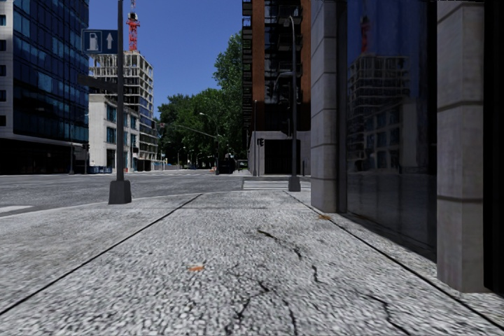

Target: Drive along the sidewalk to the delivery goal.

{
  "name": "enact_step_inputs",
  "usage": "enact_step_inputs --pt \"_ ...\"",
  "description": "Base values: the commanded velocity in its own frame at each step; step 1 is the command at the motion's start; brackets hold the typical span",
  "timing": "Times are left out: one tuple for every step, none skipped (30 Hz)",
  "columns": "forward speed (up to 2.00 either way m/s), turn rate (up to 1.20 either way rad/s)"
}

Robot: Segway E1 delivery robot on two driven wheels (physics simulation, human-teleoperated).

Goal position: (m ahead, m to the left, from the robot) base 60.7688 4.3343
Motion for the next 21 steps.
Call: enact_step_inputs --pt "2.0 0.0" --pt "2.0 0.0" --pt "2.0 0.0" --pt "2.0 0.0" --pt "2.0 0.0" --pt "2.0 0.0" --pt "2.0 0.0" --pt "2.0 0.0" --pt "2.0 0.0" --pt "2.0 0.0" --pt "2.0 0.0" --pt "2.0 0.0" --pt "2.0 0.0" --pt "2.0 0.0" --pt "2.0 0.0" --pt "2.0 0.0" --pt "2.0 0.0" --pt "2.0 0.0" --pt "2.0 0.0" --pt "2.0 0.0" --pt "2.0 0.0"
